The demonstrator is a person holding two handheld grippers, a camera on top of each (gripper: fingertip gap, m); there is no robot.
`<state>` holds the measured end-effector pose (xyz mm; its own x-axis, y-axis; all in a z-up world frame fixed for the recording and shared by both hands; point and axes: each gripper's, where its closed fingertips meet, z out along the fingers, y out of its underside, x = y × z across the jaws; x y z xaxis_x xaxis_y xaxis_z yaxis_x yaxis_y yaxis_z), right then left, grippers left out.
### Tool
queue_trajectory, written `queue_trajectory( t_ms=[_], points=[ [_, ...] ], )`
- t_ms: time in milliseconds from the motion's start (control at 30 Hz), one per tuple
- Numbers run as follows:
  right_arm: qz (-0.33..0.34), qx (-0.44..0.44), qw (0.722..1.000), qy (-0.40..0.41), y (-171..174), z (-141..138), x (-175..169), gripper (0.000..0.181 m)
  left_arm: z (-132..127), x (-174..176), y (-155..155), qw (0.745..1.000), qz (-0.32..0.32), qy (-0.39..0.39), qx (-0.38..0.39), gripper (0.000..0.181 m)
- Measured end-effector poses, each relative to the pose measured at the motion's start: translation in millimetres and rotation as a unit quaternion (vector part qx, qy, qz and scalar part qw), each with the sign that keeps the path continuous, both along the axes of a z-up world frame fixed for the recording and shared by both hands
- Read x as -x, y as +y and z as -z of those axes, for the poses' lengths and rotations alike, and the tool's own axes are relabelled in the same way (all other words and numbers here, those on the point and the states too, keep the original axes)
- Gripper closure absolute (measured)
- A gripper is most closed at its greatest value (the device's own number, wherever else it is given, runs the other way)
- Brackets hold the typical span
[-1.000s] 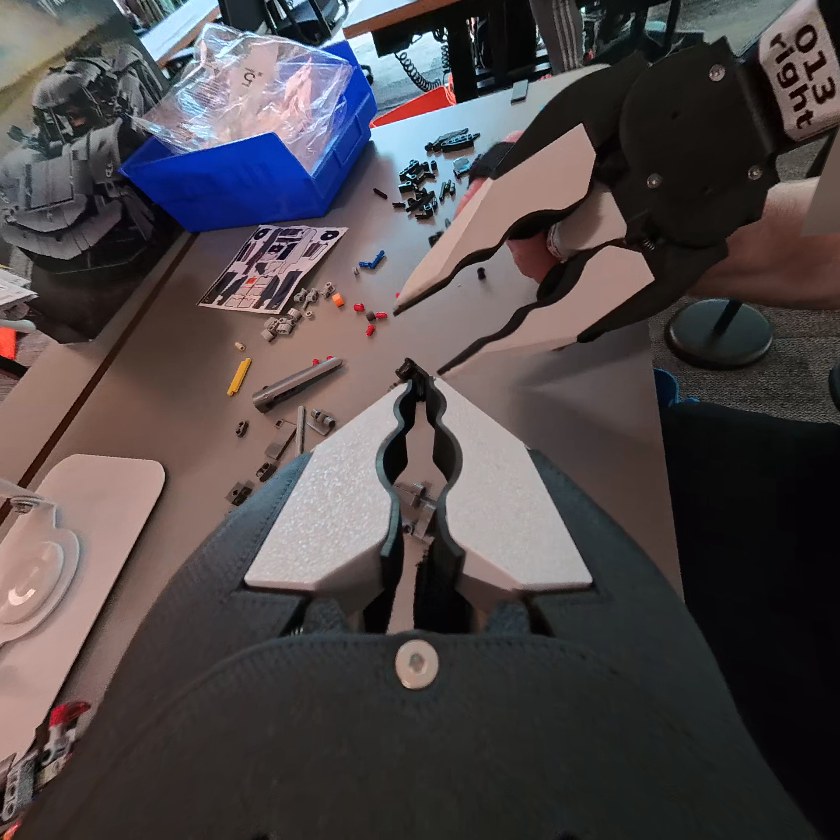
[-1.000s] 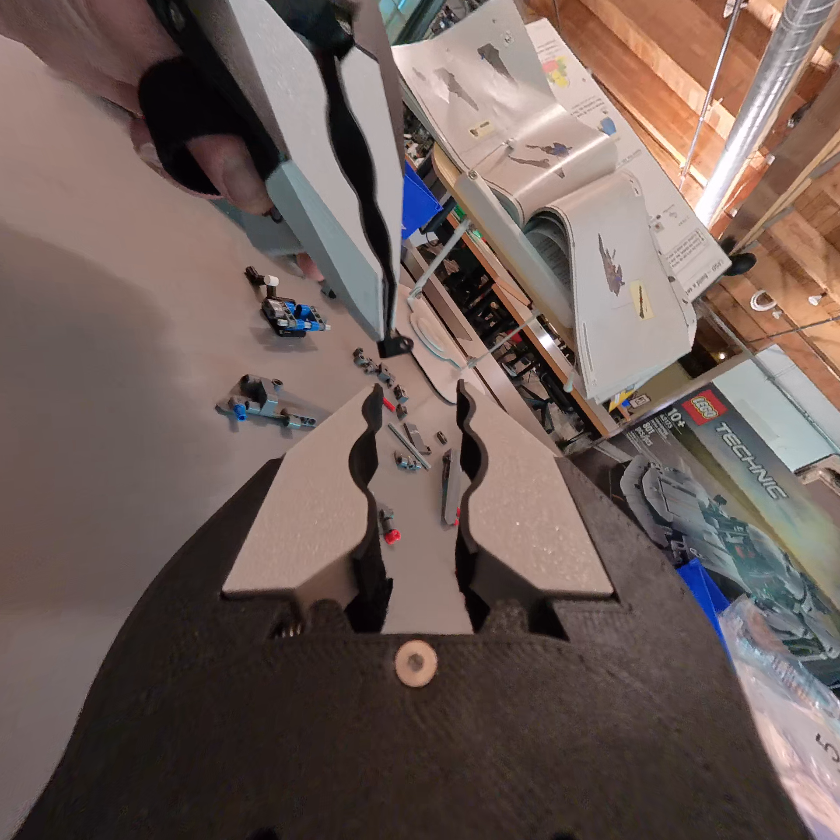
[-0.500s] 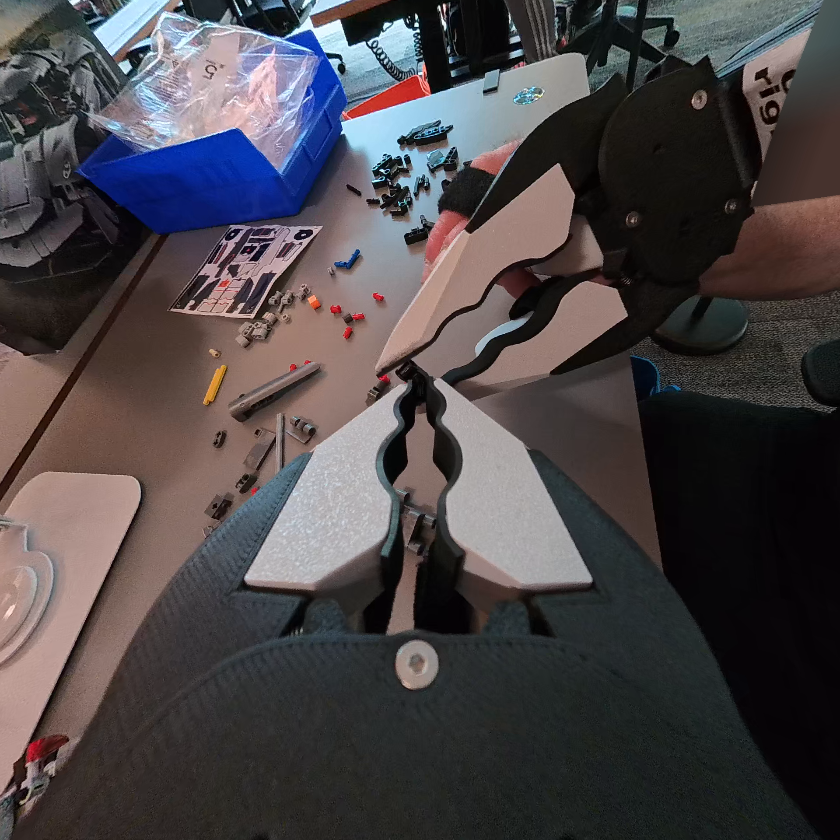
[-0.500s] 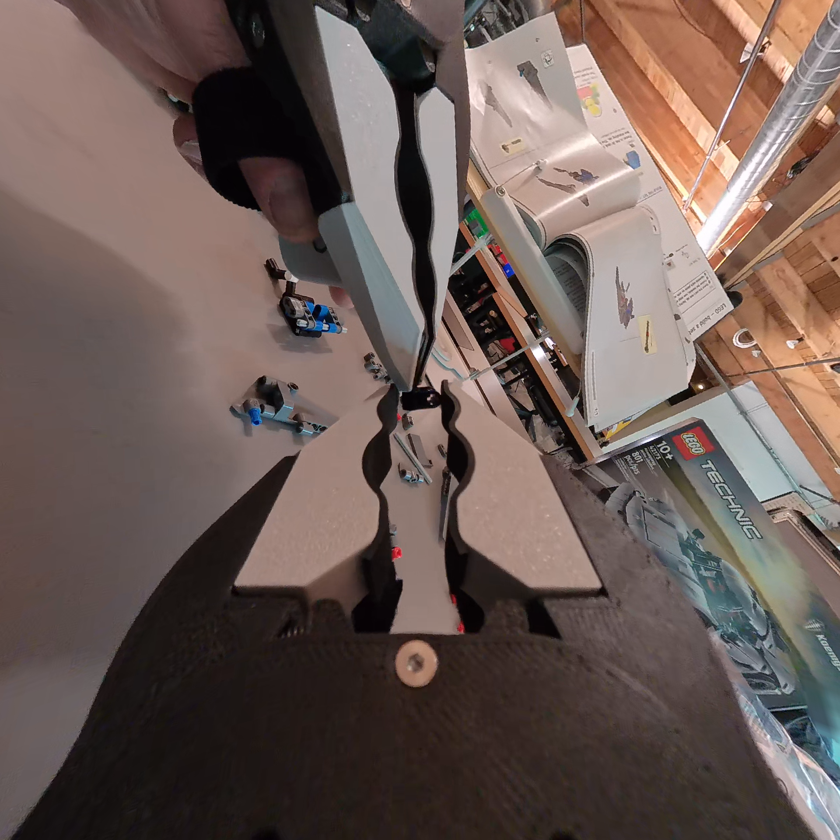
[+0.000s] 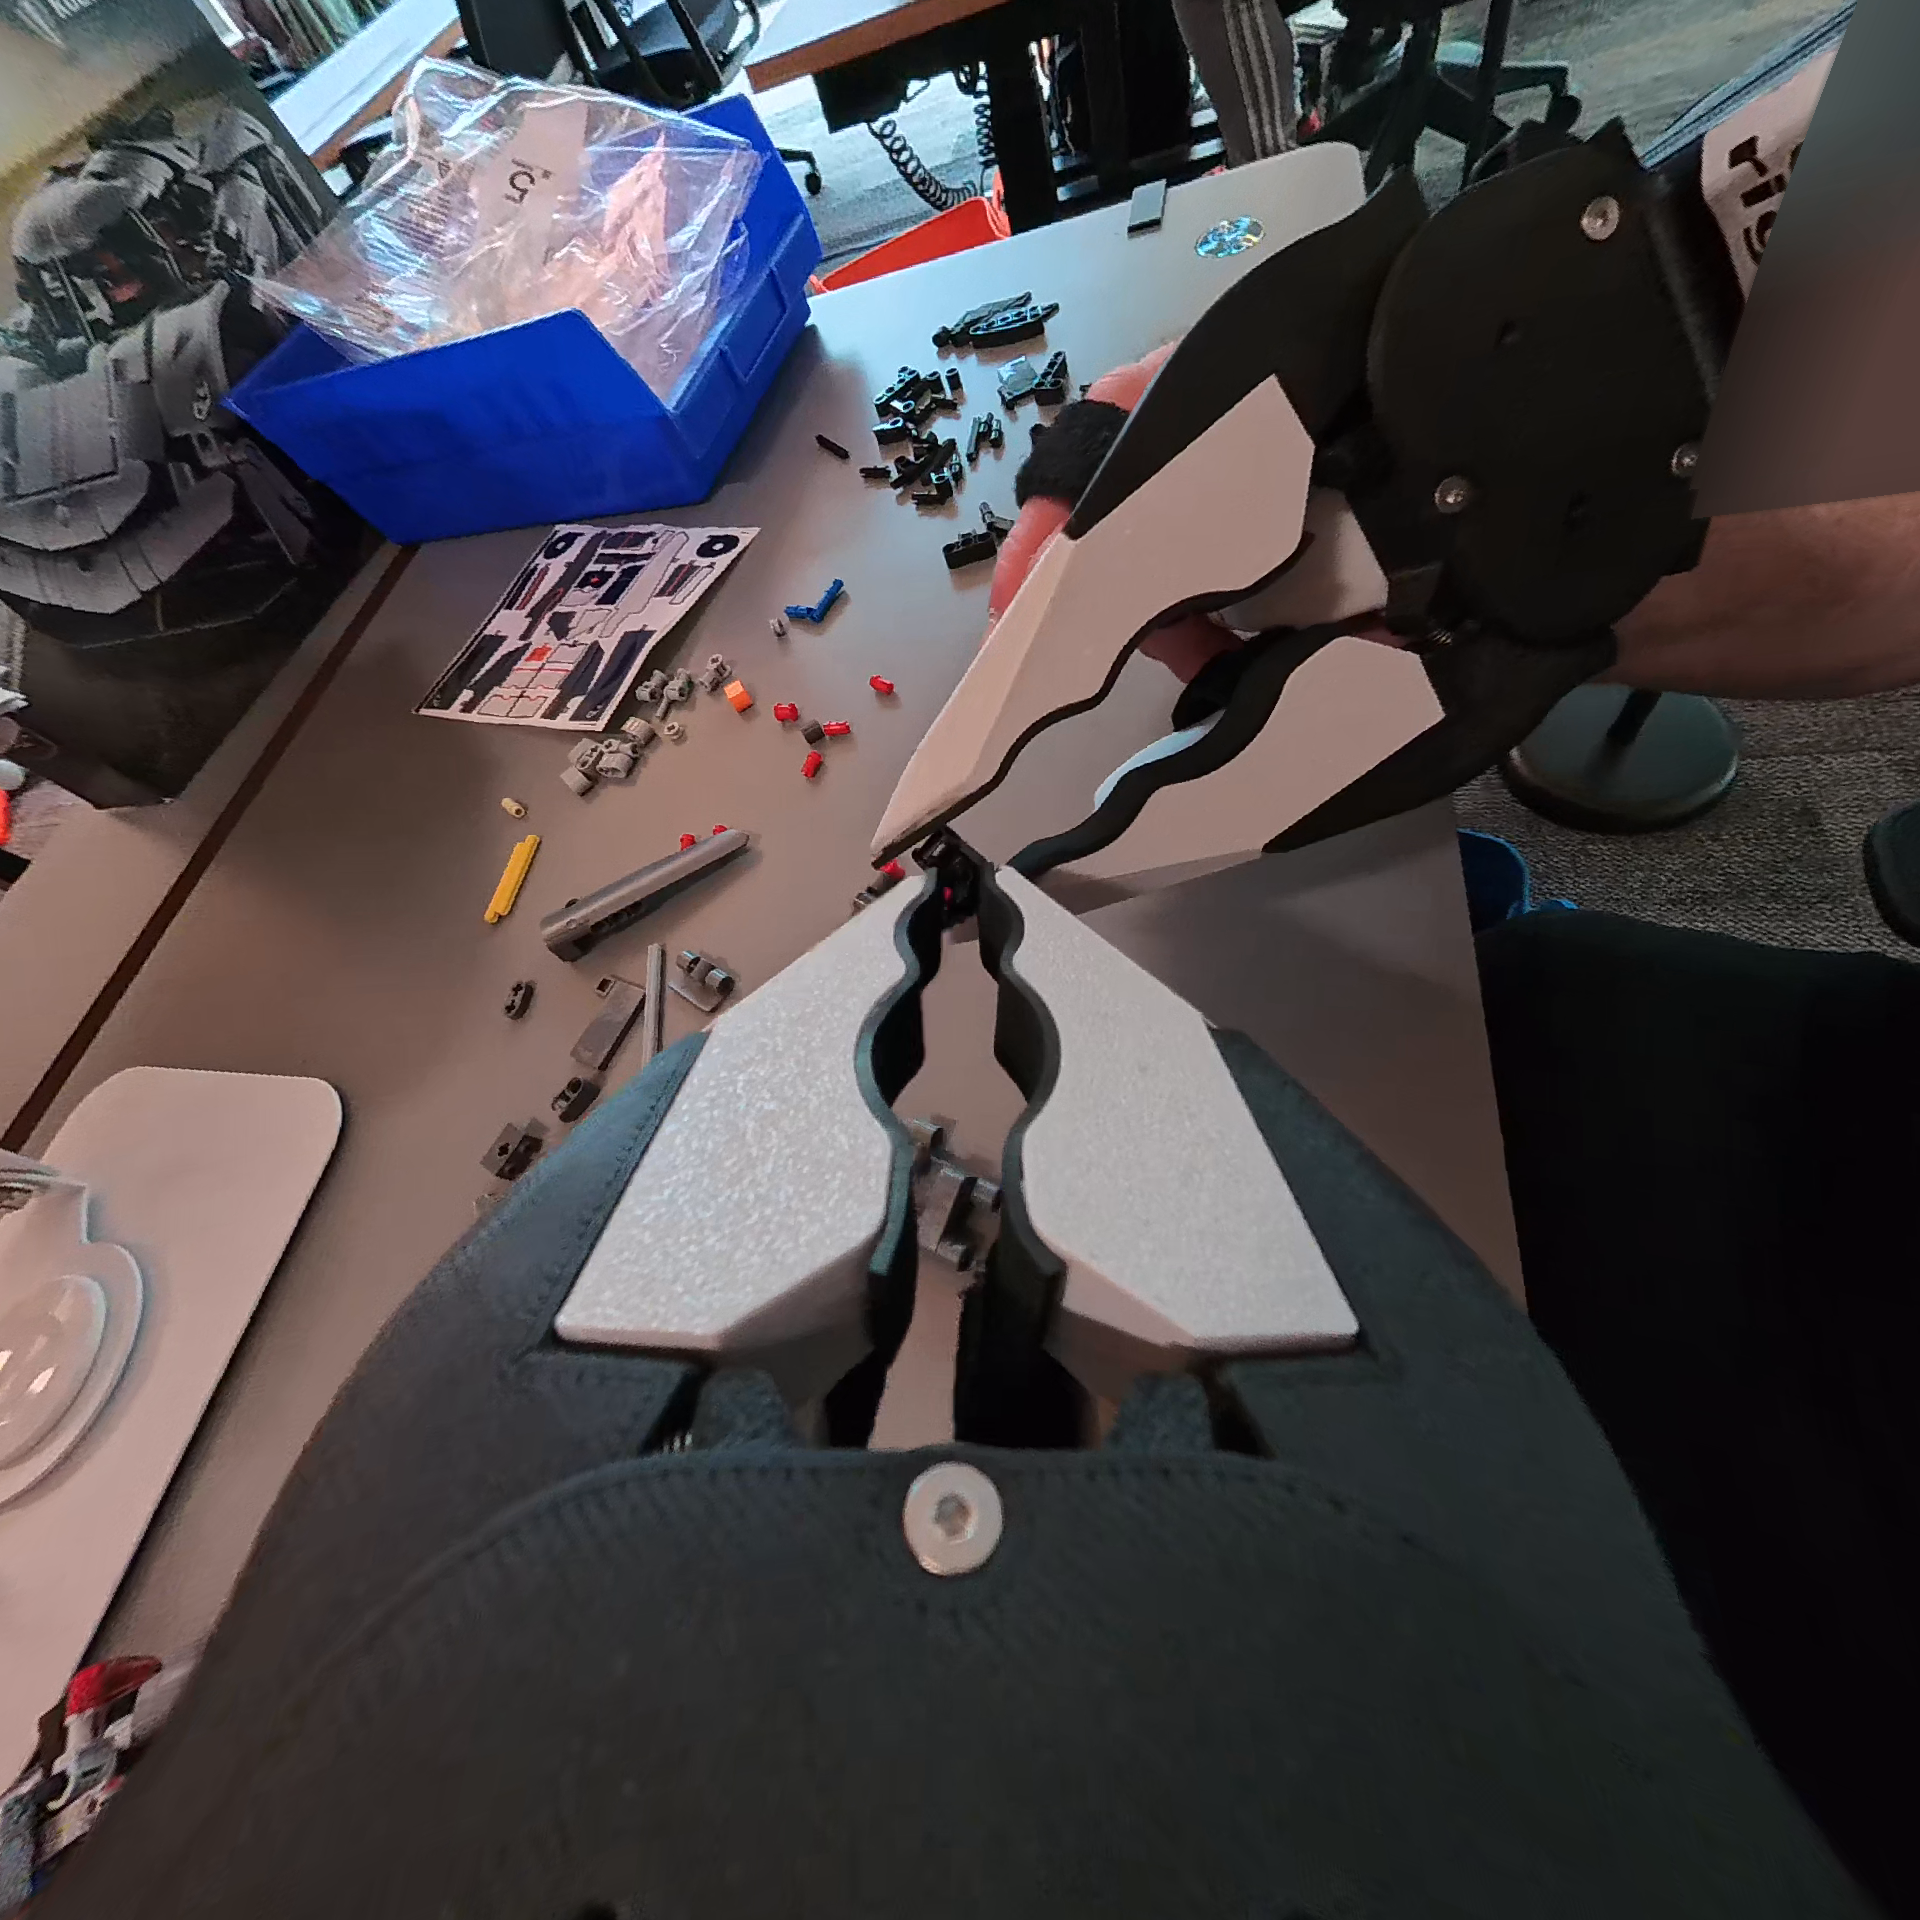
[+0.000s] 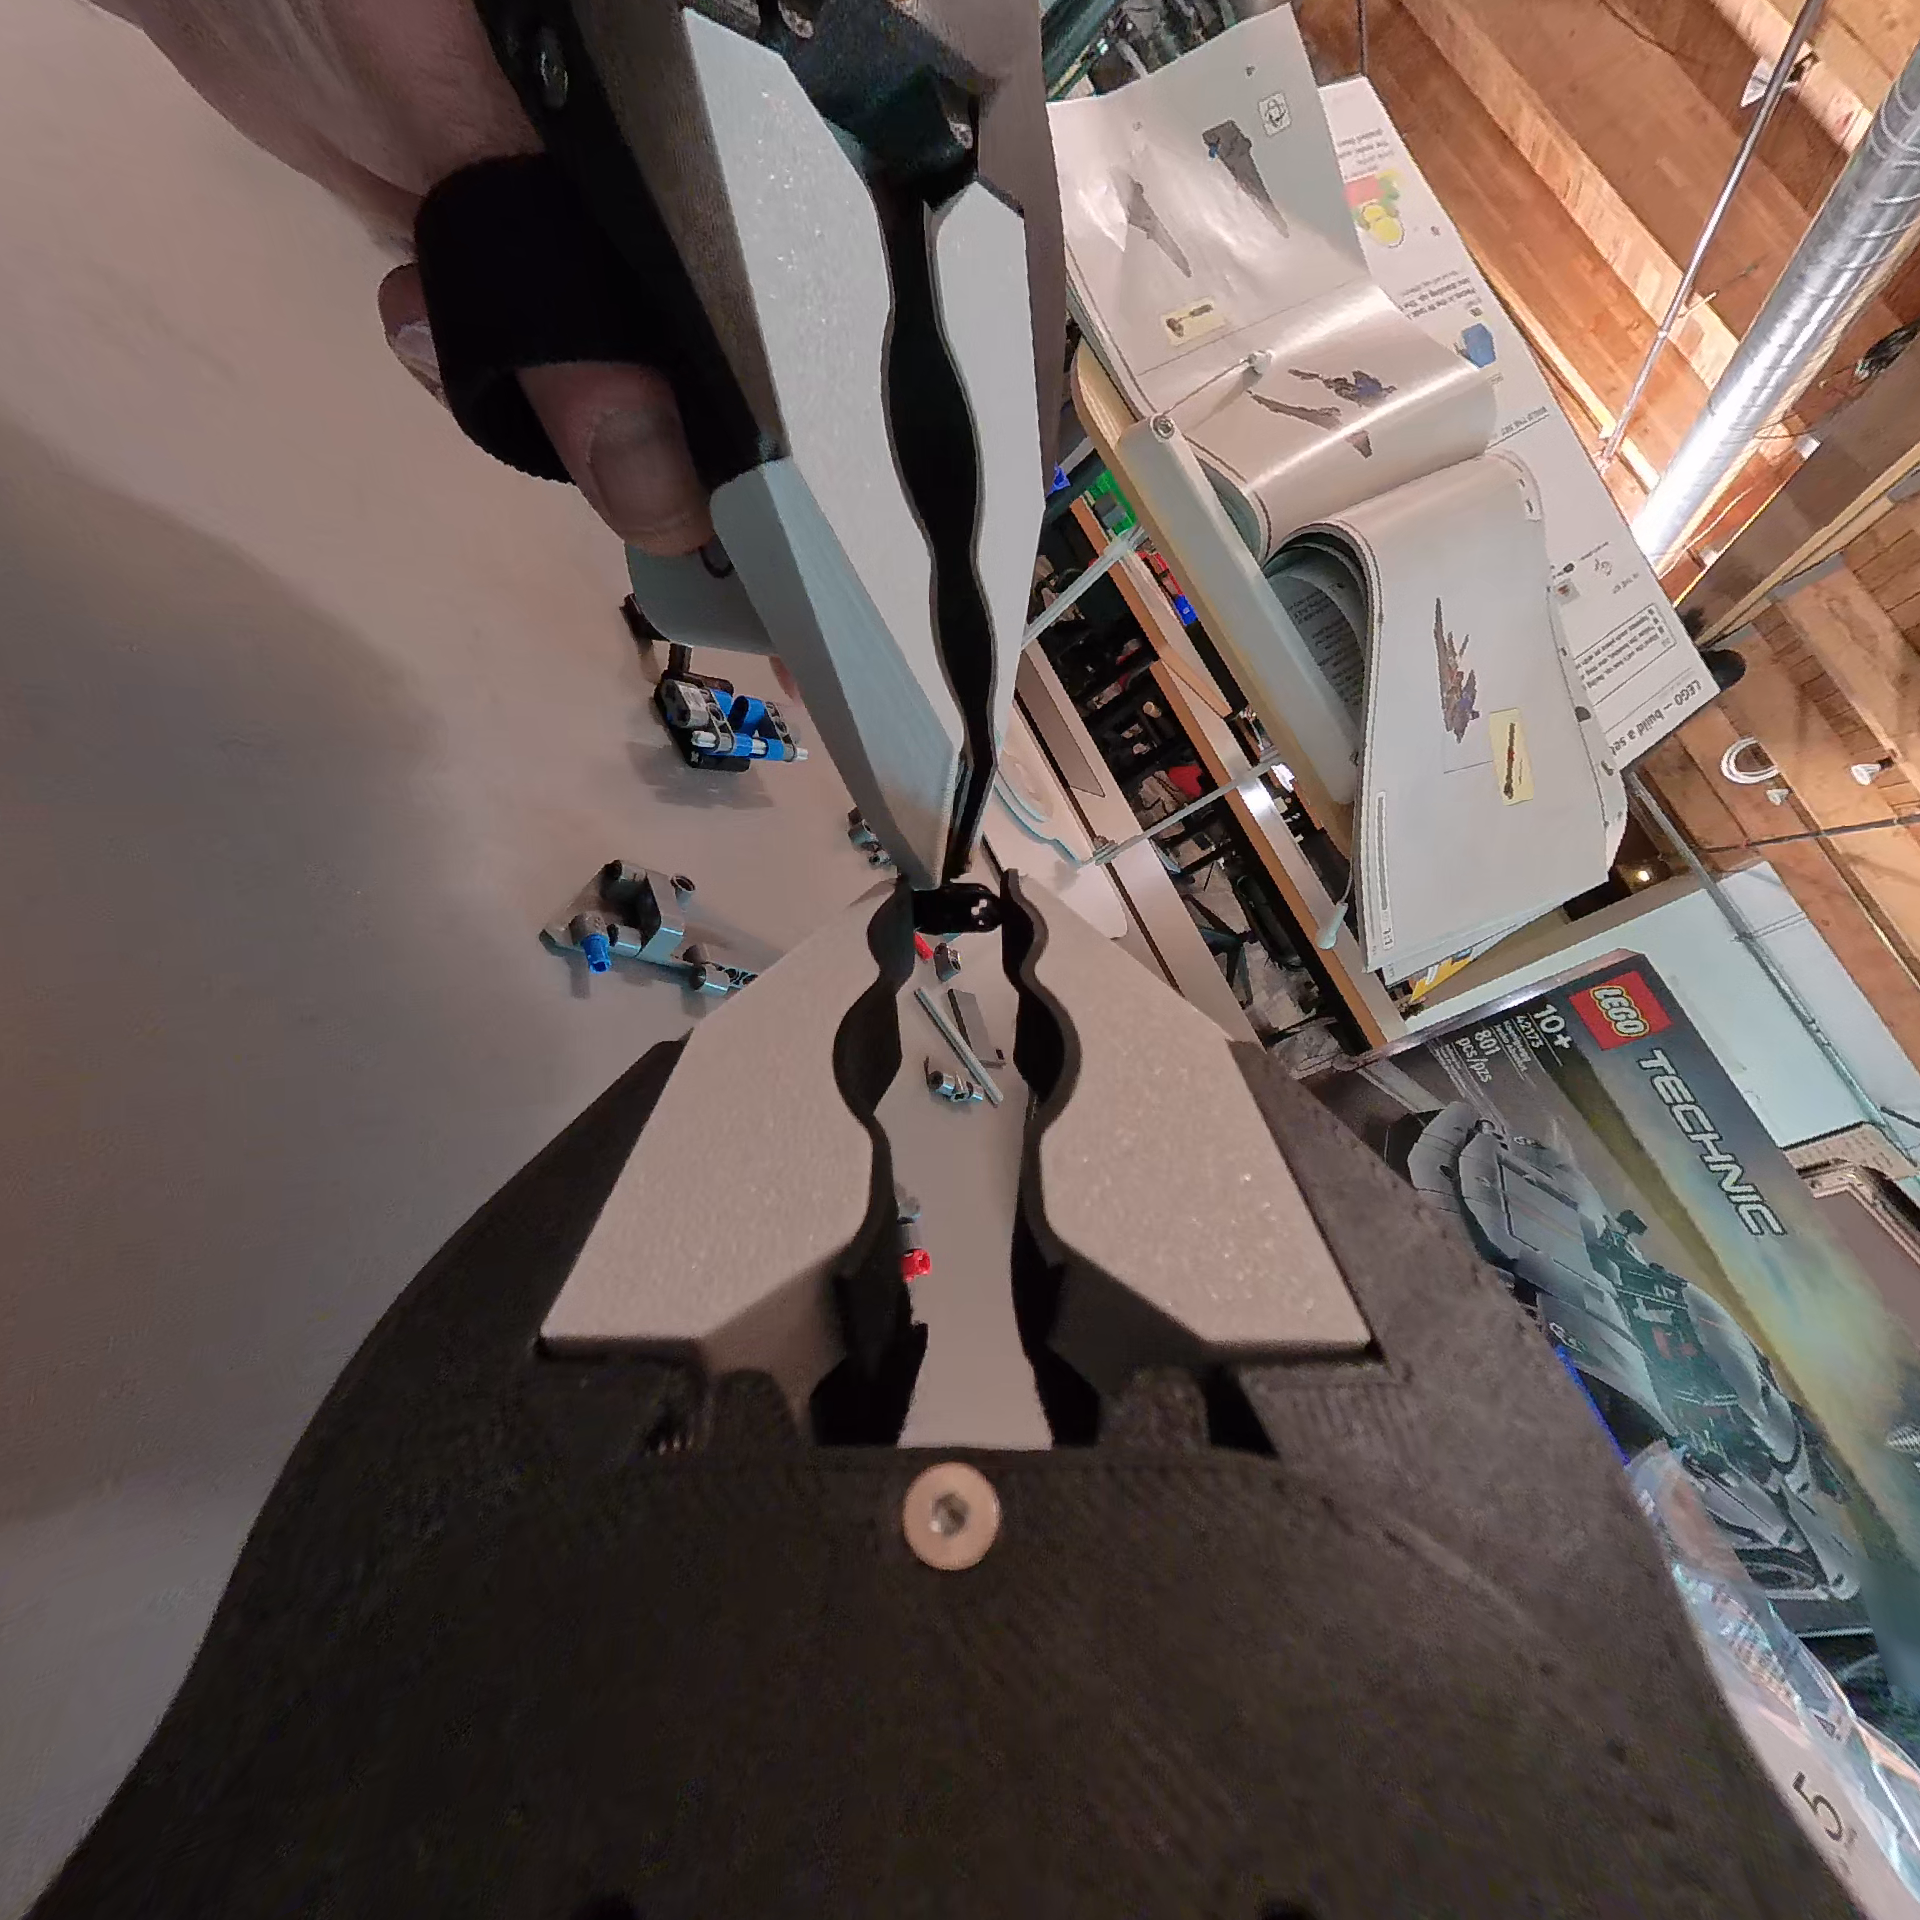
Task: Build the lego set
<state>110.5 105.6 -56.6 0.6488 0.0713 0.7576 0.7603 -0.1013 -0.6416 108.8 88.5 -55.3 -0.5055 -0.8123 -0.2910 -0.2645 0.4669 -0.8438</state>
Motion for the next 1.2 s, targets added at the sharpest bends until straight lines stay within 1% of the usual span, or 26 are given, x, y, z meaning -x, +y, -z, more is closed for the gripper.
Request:
queue_trajectory(
  t_ms=[167,467,500,533,567,600,633,700,733,767,800,833,867,900,933,1033,1067,1200],
  points=[
    [0.002,0.002,1.0,-0.001,0.0,0.3,0.4,0.168,-1.1,-0.3,2.2,1.0,-0.012,-0.01,-0.02,0.173],
    [0.005,-0.005,1.0,0.004,0.7,-4.3,2.5,0.167,-5.4,3.6,0.6,0.996,-0.018,-0.044,-0.07,0.18],
    [0.005,-0.001,1.0,0.015,0.9,-4.1,2.6,0.163,-7.3,2.9,2.7,0.994,-0.026,-0.057,-0.085,0.18],
    [0.004,0.009,1.0,0.029,0.7,-3.0,2.8,0.152,-9.5,2.5,5.0,0.992,-0.034,-0.072,-0.103,0.18],
    [0.002,0.015,0.999,0.043,-0.2,-2.9,2.9,0.146,-12.3,2.4,6.7,0.988,-0.041,-0.089,-0.122,0.18],
    [-0.002,0.017,0.998,0.065,-1.7,-3.9,2.6,0.143,-15.5,2.3,8.7,0.982,-0.049,-0.108,-0.145,0.18],
    [-0.01,0.023,0.994,0.104,-3.5,-4.8,2.1,0.143,-18.5,2.3,10.6,0.974,-0.057,-0.129,-0.176,0.18],
    [-0.029,0.045,0.978,0.204,-7.5,-6.7,-0.9,0.143,-25.1,2.8,12.9,0.952,-0.073,-0.173,-0.24,0.181],
    [-0.041,0.055,0.965,0.252,-9.5,-8.3,-2.1,0.143,-28.4,3.2,12.9,0.941,-0.081,-0.193,-0.266,0.181],
    [-0.066,0.067,0.946,0.309,-11.8,-10.9,0.0,0.143,-31.7,3.9,12.0,0.928,-0.085,-0.213,-0.293,0.181],
    [-0.099,0.077,0.919,0.374,-14.3,-15.6,3.7,0.143,-34.4,4.5,10.7,0.916,-0.089,-0.231,-0.316,0.181],
    [-0.133,0.085,0.885,0.439,-16.5,-21.5,6.7,0.143,-38.2,5.2,9.7,0.904,-0.095,-0.249,-0.335,0.181],
    [-0.171,0.093,0.844,0.5,-19.0,-27.9,9.8,0.142,-41.3,6.1,7.5,0.892,-0.096,-0.267,-0.353,0.181],
    [-0.206,0.099,0.803,0.551,-21.5,-34.4,12.1,0.141,-43.9,7.1,5.0,0.879,-0.096,-0.282,-0.372,0.181],
    [-0.228,0.101,0.771,0.586,-22.5,-39.0,12.1,0.14,-46.1,8.1,2.2,0.868,-0.095,-0.296,-0.388,0.181],
    [-0.276,0.103,0.702,0.648,-23.9,-49.6,15.8,0.141,-52.3,10.4,-4.0,0.828,-0.1,-0.332,-0.441,0.18],
    [-0.289,0.101,0.683,0.663,-24.3,-53.2,17.5,0.142,-53.1,10.7,-6.5,0.818,-0.098,-0.339,-0.453,0.181],
    [-0.311,0.083,0.636,0.701,-20.6,-60.9,20.4,0.149,-54.7,9.8,-12.7,0.788,-0.096,-0.354,-0.494,0.18]
  ],
)
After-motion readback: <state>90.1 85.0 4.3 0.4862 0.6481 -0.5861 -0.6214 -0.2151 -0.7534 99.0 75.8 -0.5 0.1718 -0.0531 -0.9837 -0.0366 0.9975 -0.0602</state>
